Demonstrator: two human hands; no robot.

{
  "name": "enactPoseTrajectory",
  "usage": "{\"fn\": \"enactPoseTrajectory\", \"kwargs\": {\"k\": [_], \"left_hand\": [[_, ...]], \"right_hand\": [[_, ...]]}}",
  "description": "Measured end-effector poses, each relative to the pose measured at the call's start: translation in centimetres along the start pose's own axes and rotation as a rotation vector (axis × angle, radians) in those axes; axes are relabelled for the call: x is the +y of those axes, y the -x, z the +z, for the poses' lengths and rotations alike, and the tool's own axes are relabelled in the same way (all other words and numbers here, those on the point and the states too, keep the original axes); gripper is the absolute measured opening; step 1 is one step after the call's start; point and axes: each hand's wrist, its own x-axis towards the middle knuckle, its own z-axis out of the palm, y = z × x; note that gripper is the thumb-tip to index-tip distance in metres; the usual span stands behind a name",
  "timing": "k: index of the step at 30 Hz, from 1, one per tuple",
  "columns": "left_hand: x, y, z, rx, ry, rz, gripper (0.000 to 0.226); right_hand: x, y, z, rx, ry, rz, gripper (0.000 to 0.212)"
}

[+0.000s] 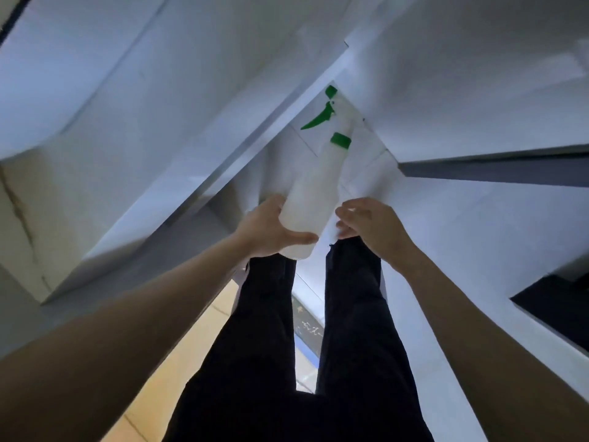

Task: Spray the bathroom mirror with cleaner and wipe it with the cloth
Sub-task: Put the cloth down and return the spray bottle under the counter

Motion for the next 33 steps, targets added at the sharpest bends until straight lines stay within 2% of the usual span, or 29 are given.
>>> {"fn": "enactPoseTrajectory", "kwargs": {"k": [4, 7, 8, 11, 15, 19, 22, 24, 28, 33], "left_hand": [[-1.2, -5.3, 0.7, 0.018, 0.037, -0.009, 0.080], [-1.4, -8.9, 2.0, 0.047, 0.105, -0.014, 0.087], [-1.4, -10.2, 2.5, 0.056, 0.121, -0.015, 0.089], [-1.3, -14.0, 3.4, 0.054, 0.115, 0.033, 0.083], [-1.6, -18.0, 3.6, 0.045, 0.112, 0.126, 0.057], [-2.7, -21.6, 3.2, 0.103, 0.235, 0.210, 0.064], [-2.8, -23.4, 2.0, 0.143, 0.276, 0.261, 0.066], [-2.6, -24.2, 1.4, 0.167, 0.318, 0.268, 0.055], [-1.7, -25.2, 0.9, 0.266, 0.326, 0.242, 0.050], [-1.7, -25.2, 0.2, 0.386, 0.333, 0.246, 0.043]], "right_hand": [[1.3, -4.8, 2.8, -0.063, -0.008, -0.054, 0.066], [2.3, -9.3, 3.7, -0.041, -0.010, -0.068, 0.096], [2.6, -10.8, 3.5, -0.026, -0.020, -0.078, 0.100], [3.6, -14.9, 2.5, 0.010, -0.016, -0.150, 0.089], [4.7, -19.4, 2.3, 0.066, 0.047, -0.199, 0.074], [4.5, -23.1, 3.0, 0.104, 0.013, -0.281, 0.044], [3.2, -25.1, 3.0, 0.155, 0.005, -0.359, 0.050], [2.2, -26.1, 2.5, 0.185, 0.051, -0.397, 0.058], [0.3, -27.7, 0.9, 0.240, 0.268, -0.461, 0.069], [-2.3, -28.1, 0.5, 0.285, 0.471, -0.643, 0.075]]}}
